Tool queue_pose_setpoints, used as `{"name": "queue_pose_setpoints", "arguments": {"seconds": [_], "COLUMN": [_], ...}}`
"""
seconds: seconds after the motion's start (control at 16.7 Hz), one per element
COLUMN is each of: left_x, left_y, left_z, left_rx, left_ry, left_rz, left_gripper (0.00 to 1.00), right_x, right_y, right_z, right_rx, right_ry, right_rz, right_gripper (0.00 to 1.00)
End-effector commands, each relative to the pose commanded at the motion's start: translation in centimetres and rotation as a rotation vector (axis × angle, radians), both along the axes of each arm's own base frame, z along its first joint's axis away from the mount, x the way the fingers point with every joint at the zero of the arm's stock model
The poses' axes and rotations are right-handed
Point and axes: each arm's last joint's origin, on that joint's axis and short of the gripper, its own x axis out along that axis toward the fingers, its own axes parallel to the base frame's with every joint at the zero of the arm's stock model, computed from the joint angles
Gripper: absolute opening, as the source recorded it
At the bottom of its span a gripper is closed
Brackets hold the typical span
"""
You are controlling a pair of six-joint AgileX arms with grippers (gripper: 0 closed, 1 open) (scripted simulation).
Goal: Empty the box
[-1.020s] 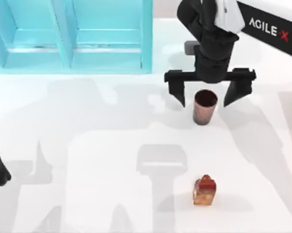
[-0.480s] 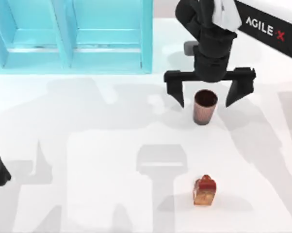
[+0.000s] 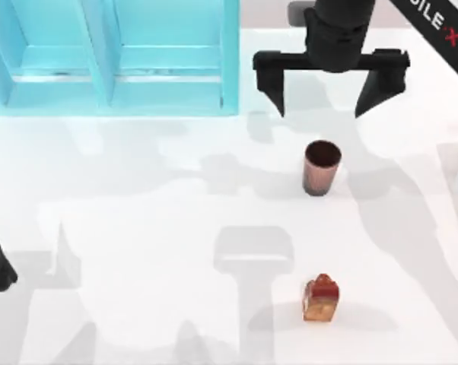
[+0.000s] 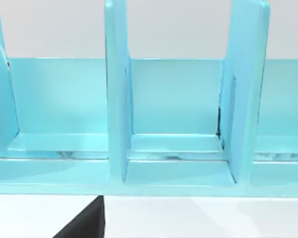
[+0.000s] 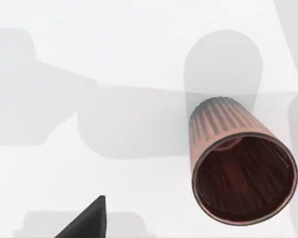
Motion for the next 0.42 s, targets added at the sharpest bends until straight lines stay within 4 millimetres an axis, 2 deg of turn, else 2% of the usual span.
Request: {"name": "queue_pose_setpoints", "arguments": {"seconds": [0.18, 0.42], "left_x": [0.0, 0.0], "left_y": [0.0, 0.0], "left_z": [0.0, 0.0], "left_rx": [0.000, 0.000], "left_ry": [0.000, 0.000], "left_rz": [0.000, 0.000], "left_gripper": [1.00, 1.00], "right_x": [-0.4, -1.0], "right_y": [-0.6, -0.7], "right_z": [1.7, 2.2], "right_rx": [-0.005, -0.018], "right_ry": [0.010, 0.041], "right_rz": [-0.013, 0.001], "right_gripper": [1.00, 1.00]}}
